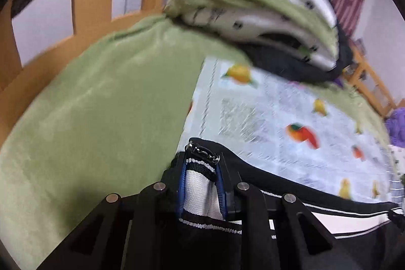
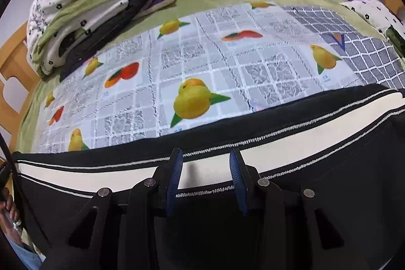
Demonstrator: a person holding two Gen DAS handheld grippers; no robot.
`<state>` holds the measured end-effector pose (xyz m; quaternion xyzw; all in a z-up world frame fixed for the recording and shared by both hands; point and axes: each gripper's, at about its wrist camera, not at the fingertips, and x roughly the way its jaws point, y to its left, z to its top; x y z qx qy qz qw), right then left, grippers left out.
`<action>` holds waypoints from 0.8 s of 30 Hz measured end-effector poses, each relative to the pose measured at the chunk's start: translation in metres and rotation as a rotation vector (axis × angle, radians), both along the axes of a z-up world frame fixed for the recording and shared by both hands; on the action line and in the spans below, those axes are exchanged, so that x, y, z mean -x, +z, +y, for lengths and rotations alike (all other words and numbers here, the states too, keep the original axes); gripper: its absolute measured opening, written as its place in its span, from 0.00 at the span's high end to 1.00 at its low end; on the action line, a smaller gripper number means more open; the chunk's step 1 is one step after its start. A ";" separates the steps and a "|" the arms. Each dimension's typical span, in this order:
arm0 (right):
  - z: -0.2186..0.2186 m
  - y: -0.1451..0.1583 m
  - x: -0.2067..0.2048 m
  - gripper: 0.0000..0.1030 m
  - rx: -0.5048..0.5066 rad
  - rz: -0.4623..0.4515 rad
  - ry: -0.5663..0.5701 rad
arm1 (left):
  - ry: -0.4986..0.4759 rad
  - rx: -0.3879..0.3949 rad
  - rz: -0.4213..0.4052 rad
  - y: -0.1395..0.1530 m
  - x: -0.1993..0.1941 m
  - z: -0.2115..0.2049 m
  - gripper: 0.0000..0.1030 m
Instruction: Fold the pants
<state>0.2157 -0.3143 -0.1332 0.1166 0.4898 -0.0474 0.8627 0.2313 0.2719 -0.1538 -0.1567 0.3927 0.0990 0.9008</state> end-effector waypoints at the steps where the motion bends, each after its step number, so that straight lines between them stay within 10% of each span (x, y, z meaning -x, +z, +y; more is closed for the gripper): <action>1: 0.000 -0.003 0.000 0.62 0.002 0.010 0.001 | 0.012 -0.004 0.034 -0.009 -0.006 0.000 0.78; 9: 0.014 -0.016 -0.005 0.62 0.029 0.118 0.106 | 0.078 -0.056 0.032 0.025 0.011 -0.018 0.50; 16: 0.000 0.044 0.047 0.55 0.134 -0.082 0.151 | -0.036 -0.005 -0.036 0.054 0.045 -0.074 0.46; 24: -0.160 0.096 0.148 0.39 0.339 -0.304 -0.326 | -0.192 -0.074 -0.101 0.063 0.095 -0.157 0.46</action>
